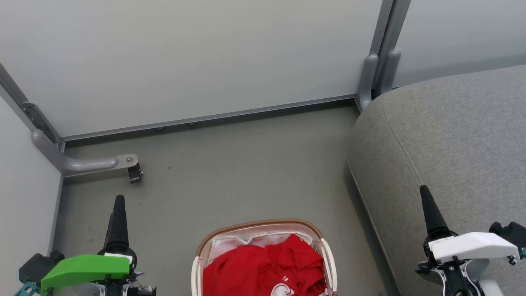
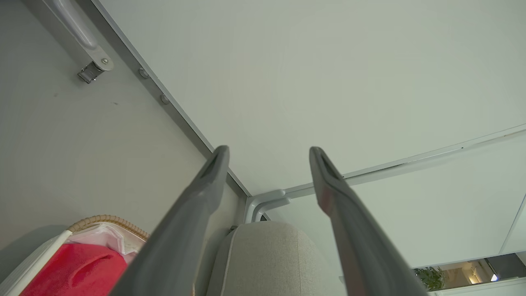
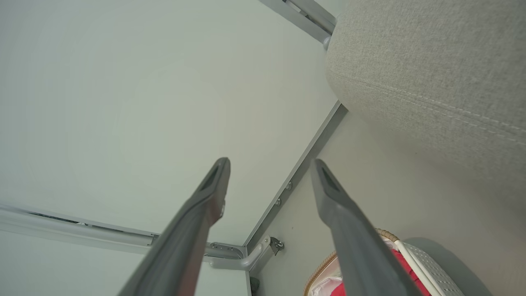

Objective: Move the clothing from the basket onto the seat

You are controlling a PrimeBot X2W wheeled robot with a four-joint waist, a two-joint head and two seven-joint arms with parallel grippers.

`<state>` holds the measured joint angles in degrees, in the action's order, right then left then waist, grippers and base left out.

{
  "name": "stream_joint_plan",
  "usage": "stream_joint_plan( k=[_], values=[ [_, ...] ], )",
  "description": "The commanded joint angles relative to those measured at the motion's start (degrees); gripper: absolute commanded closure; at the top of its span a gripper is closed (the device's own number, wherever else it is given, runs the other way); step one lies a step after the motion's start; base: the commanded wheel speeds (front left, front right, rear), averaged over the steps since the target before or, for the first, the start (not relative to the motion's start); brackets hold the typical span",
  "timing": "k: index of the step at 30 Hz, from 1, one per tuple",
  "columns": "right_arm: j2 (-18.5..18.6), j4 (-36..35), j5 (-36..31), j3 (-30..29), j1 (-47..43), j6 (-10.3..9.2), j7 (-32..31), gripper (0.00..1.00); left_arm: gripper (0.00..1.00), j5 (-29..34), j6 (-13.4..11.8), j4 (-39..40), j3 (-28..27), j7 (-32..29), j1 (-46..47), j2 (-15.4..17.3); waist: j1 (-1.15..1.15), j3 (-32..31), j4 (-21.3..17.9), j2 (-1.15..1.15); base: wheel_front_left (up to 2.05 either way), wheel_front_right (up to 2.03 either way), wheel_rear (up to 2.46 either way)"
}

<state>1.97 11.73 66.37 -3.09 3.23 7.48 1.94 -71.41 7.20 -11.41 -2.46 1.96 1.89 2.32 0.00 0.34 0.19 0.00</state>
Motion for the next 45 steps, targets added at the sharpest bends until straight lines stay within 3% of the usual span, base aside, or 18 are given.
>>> stream_joint_plan(
  k=[1,23,45],
  values=[
    [0.5,-1.4,-2.7,0.3,0.3,0.01,0.7,0.0,0.0,2.7,-0.1,1.2,0.2,0.7,0.1,0.3,0.0,0.0,0.0,0.0,0.0,0.0,0.0],
    [0.7,-2.4,-22.1,3.4,-0.2,0.01,4.8,0.0,0.0,24.9,-2.0,2.5,3.4,4.8,-1.6,0.5,0.0,0.3,0.2,0.0,0.0,0.0,0.0],
    [0.8,-0.9,-36.2,6.4,-0.4,0.01,8.1,0.0,0.0,37.3,-3.1,0.0,6.3,8.1,-2.3,0.6,0.0,0.6,0.4,0.0,0.0,0.0,0.0]
  ],
)
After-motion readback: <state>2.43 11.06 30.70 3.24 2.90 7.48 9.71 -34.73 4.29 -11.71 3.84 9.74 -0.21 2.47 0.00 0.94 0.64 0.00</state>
